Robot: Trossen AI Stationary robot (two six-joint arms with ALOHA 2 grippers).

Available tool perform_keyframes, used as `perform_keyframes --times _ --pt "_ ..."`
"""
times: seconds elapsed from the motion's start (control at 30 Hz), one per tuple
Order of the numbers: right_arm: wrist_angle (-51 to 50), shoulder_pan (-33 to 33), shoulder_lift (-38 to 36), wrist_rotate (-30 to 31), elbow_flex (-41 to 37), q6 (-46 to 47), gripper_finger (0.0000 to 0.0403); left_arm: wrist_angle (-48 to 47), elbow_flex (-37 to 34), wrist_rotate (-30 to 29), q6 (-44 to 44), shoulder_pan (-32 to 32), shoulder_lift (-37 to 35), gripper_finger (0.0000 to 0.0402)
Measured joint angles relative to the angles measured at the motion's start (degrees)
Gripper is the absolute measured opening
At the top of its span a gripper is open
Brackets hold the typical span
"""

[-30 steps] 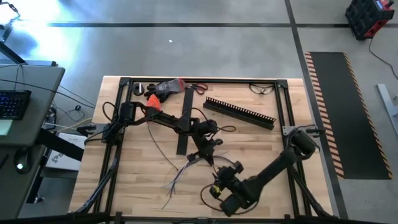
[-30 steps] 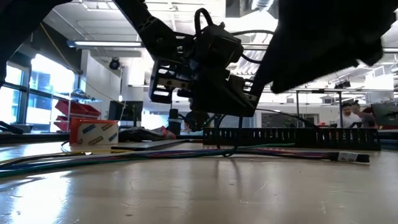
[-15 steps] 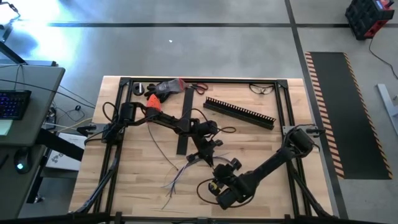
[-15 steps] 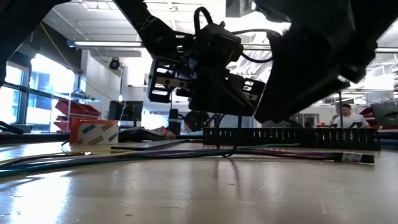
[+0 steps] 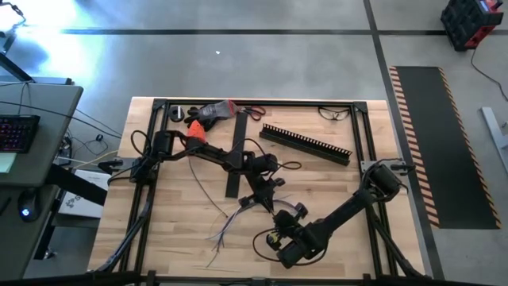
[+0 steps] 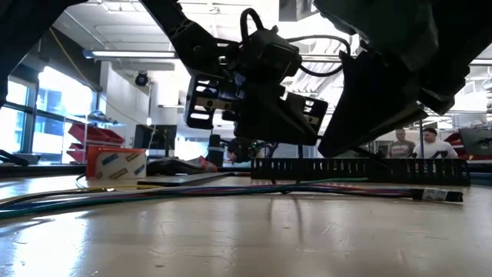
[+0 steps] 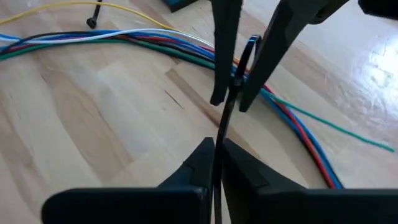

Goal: Ziptie cables
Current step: Wrap the black zip tie on the cables

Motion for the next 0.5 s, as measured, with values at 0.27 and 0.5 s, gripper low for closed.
perform_keyframes --times 0.27,0.5 --pt "0.3 0.9 0.0 0.0 0.0 2.2 0.0 -2.3 0.0 -0.3 2.3 1.4 -0.8 0.0122" --pt "0.2 1.1 0.0 1.2 0.0 4.3 0.0 -2.8 0.0 -0.3 6.0 -0.3 -0.7 0.0126"
